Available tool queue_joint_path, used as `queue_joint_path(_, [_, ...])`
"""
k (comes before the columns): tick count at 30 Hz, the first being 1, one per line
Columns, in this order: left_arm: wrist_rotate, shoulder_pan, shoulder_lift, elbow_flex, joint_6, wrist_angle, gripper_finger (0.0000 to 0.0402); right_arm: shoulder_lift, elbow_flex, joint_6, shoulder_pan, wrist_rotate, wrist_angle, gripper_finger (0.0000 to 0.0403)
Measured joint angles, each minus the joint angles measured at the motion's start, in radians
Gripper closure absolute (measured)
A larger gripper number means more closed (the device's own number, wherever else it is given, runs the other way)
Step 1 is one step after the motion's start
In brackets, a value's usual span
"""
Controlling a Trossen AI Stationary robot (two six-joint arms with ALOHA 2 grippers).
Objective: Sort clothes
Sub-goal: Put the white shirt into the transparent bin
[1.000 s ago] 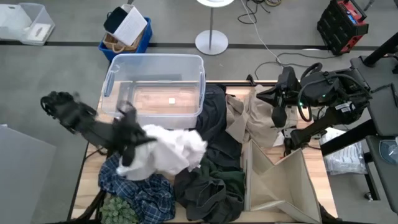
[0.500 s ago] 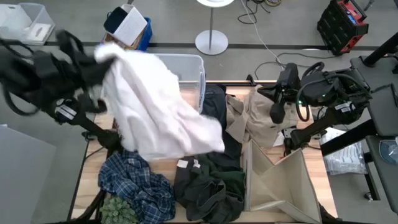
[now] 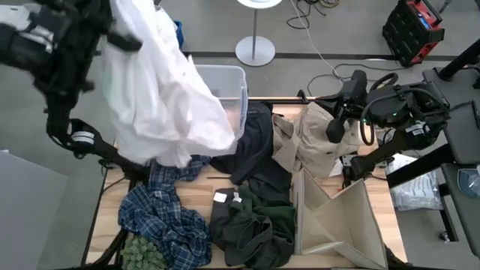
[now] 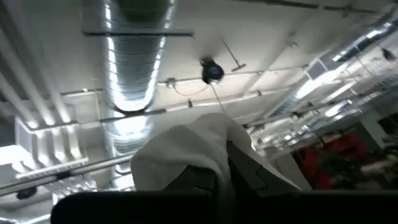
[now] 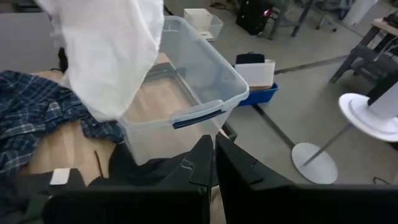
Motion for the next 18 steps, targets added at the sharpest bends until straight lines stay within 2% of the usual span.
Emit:
queue_joint_path(4, [0.227,0.276,0.041,-0.001,-0.187,0.008,0.0401,-0.004,0.0,-0.011,0.0,0.024,-0.001,0.039])
queue_joint_path(6, [0.261,0.385,0.067,-0.002,-0.286,-0.003,0.0401,-0.005,0.0,-0.011,0.0,0.031,-0.003,0.039])
queue_joint_path(9, [0.313,0.484,0.093,-0.007,-0.447,-0.122,0.0401,-0.009,0.0,-0.01,0.0,0.032,-0.019,0.039])
queue_joint_path(11, [0.413,0.522,0.097,-0.007,-0.523,-0.253,0.0401,-0.009,0.0,-0.01,0.0,0.032,-0.023,0.039])
queue_joint_path(14, [0.554,0.534,0.101,-0.007,-0.522,-0.492,0.0401,-0.01,0.0,-0.009,0.0,0.032,-0.023,0.039])
queue_joint_path(18, [0.555,0.534,0.105,-0.009,-0.503,-0.925,0.0401,-0.009,0.0,-0.01,0.0,0.032,-0.024,0.039])
